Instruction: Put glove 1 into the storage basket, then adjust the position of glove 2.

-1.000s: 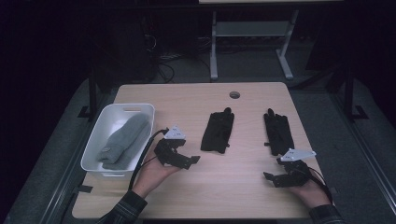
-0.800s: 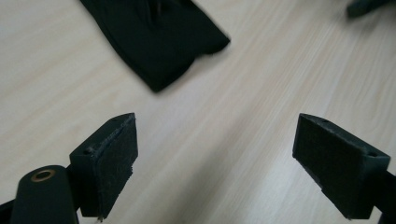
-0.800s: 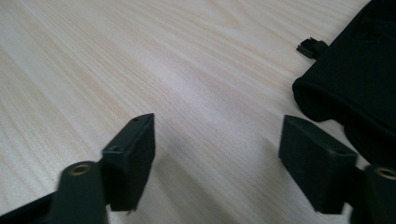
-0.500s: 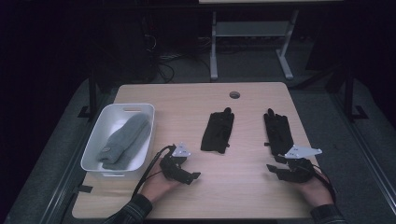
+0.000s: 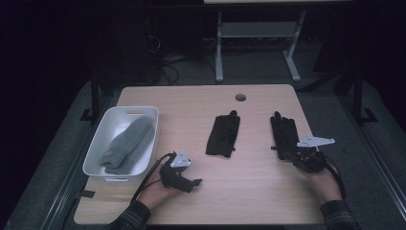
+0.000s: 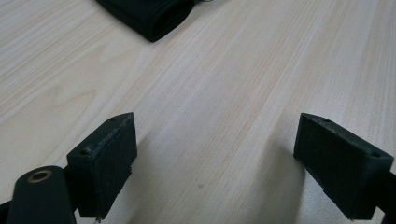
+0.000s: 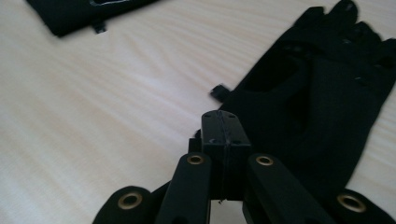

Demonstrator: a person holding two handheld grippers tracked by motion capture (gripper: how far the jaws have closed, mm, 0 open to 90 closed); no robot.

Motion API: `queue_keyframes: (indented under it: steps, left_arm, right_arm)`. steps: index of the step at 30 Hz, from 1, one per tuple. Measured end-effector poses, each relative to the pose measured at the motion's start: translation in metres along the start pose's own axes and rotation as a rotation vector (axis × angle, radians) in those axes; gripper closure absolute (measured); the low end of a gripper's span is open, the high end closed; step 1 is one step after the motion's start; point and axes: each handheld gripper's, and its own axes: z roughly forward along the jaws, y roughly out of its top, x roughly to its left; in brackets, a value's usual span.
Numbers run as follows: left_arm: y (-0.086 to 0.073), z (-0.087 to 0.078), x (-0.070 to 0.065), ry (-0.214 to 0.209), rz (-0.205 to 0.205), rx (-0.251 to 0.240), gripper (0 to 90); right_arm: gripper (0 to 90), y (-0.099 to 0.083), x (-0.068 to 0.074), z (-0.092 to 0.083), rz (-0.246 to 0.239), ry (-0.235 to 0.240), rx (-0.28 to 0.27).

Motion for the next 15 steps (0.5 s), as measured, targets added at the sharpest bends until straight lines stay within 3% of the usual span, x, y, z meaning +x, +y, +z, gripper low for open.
queue_keyframes:
  steps: [3, 9, 15]
  left_arm:
    - [0.0, 0.0, 0.0, -0.001, -0.005, 0.0, 12.4]
    - [0.0, 0.0, 0.0, -0.002, -0.004, 0.0, 12.4]
    - [0.0, 0.0, 0.0, -0.002, -0.002, -0.001, 12.4]
  right_arm:
    - [90.0, 0.003, -0.01, 0.002, 0.007, -0.024, -0.017]
    - [90.0, 0.006, -0.03, 0.009, 0.03, -0.061, 0.005]
    - [90.0, -0.001, -0.04, 0.018, 0.052, -0.05, 0.056]
